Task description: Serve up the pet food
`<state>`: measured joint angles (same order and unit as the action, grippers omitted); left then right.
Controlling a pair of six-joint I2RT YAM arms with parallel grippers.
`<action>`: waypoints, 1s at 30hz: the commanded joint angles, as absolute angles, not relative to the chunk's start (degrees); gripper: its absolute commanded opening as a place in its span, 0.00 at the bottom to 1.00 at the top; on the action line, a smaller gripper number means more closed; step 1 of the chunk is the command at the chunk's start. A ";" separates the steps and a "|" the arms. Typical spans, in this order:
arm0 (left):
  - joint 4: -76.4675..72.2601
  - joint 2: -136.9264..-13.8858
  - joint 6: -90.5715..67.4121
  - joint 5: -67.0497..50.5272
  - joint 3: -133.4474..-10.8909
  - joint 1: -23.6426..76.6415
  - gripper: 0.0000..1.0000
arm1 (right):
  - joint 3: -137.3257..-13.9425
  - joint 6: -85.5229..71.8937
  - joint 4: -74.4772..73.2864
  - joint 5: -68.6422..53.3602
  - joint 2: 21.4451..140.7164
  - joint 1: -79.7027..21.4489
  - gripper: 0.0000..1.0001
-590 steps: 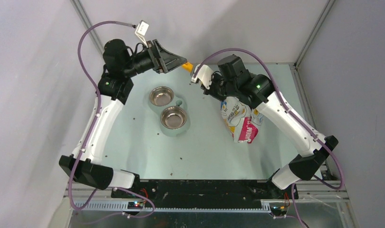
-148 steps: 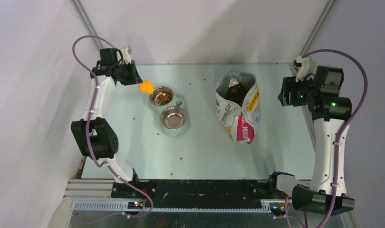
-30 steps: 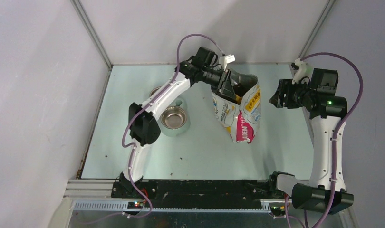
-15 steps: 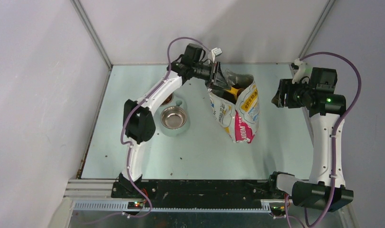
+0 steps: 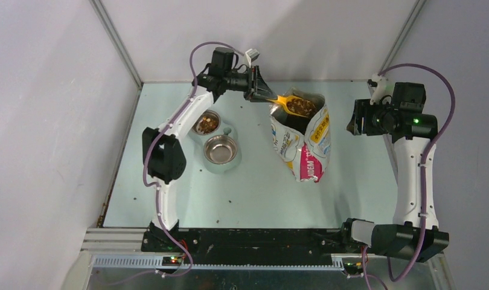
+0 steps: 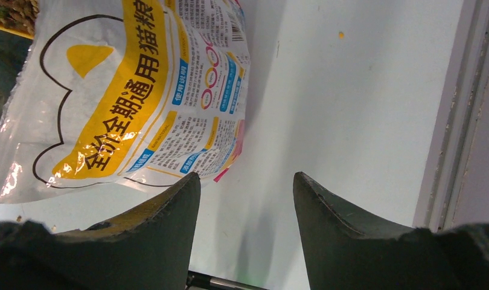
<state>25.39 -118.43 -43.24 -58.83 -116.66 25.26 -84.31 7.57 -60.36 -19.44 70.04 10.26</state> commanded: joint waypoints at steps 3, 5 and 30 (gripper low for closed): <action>20.50 -114.04 -48.79 -61.99 -114.25 22.55 0.00 | -87.44 8.42 -59.66 -18.04 70.79 10.50 0.61; 19.73 -113.93 -49.54 -62.49 -113.88 22.01 0.00 | -87.45 8.48 -59.80 -17.71 70.82 10.54 0.61; 28.53 -111.57 -40.21 -62.94 -112.82 21.82 0.00 | -85.61 10.03 -59.46 -17.18 69.96 10.48 0.61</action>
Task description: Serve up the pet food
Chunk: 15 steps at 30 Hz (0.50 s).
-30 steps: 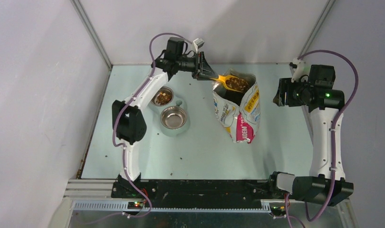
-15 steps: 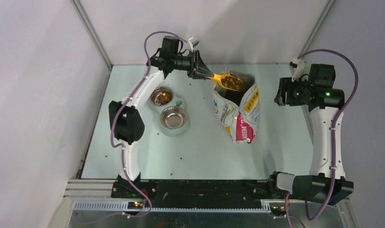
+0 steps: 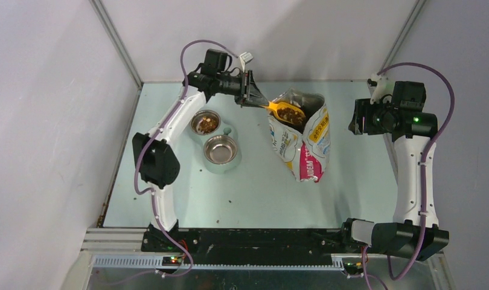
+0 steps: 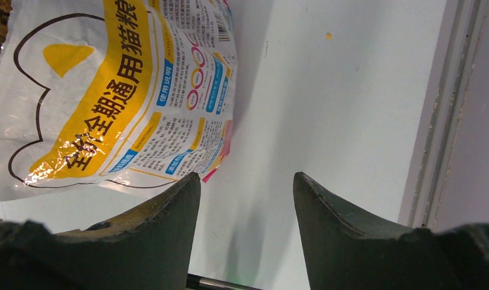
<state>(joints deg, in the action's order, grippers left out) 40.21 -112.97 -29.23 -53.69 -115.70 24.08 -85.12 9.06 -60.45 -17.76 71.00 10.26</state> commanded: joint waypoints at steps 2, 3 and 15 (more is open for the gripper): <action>19.55 -111.51 -51.39 -66.45 -110.32 21.66 0.00 | -84.95 10.16 -59.37 -16.92 69.43 10.54 0.61; 16.72 -111.28 -53.73 -67.94 -108.86 21.63 0.00 | -84.63 10.18 -59.35 -16.84 69.21 10.50 0.61; 20.39 -110.34 -49.74 -65.39 -109.23 21.86 0.00 | -82.02 10.94 -58.89 -16.44 66.56 10.55 0.61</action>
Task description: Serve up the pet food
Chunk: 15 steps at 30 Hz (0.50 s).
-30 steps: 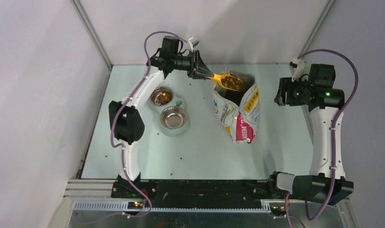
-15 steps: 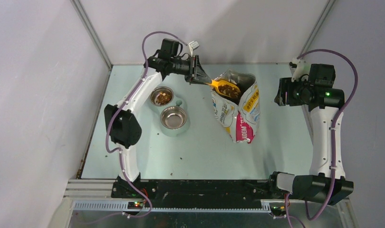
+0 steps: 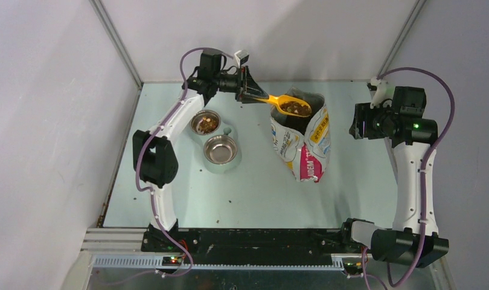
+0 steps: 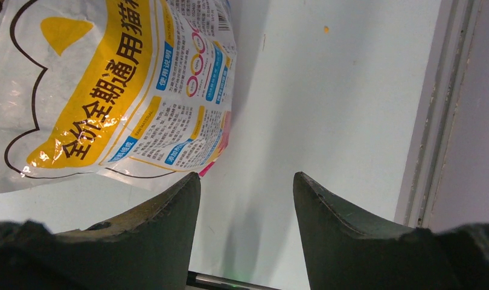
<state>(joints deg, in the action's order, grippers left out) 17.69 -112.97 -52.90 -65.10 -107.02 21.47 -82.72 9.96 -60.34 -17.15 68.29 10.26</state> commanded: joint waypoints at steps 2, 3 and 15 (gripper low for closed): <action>29.81 -110.15 -41.09 -60.95 -113.33 22.26 0.00 | -81.60 10.97 -58.93 -16.49 66.20 10.55 0.61; 33.14 -110.09 -34.75 -57.23 -114.85 22.77 0.00 | -81.44 10.98 -58.95 -16.58 66.15 10.55 0.61; 18.71 -110.30 -47.41 -68.18 -108.17 23.35 0.00 | -81.31 11.05 -59.32 -16.73 65.52 10.55 0.61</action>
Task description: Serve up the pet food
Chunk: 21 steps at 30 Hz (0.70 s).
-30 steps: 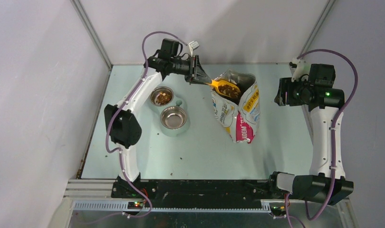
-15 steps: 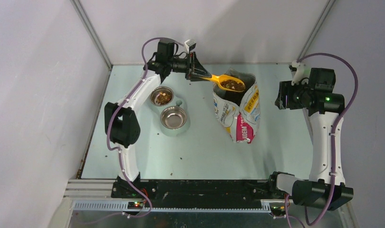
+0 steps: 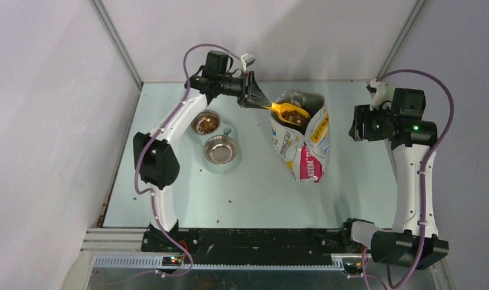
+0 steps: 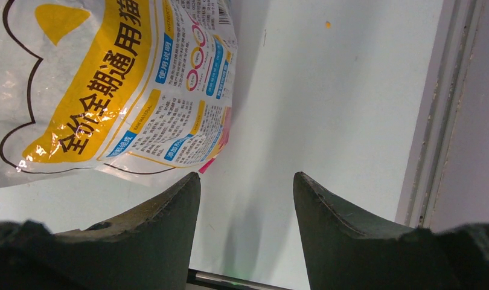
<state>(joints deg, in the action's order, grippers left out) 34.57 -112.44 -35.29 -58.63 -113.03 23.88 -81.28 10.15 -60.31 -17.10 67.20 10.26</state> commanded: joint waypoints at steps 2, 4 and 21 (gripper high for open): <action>8.66 -110.24 -56.23 -70.77 -104.94 23.30 0.00 | -81.30 11.07 -59.39 -16.63 65.42 10.55 0.61; 5.33 -110.39 -60.08 -71.67 -103.90 23.29 0.00 | -81.30 11.00 -59.48 -16.64 65.27 10.55 0.61; -7.47 -106.94 -71.64 -76.15 -91.48 18.36 0.00 | -81.13 11.23 -59.85 -16.06 65.11 10.63 0.61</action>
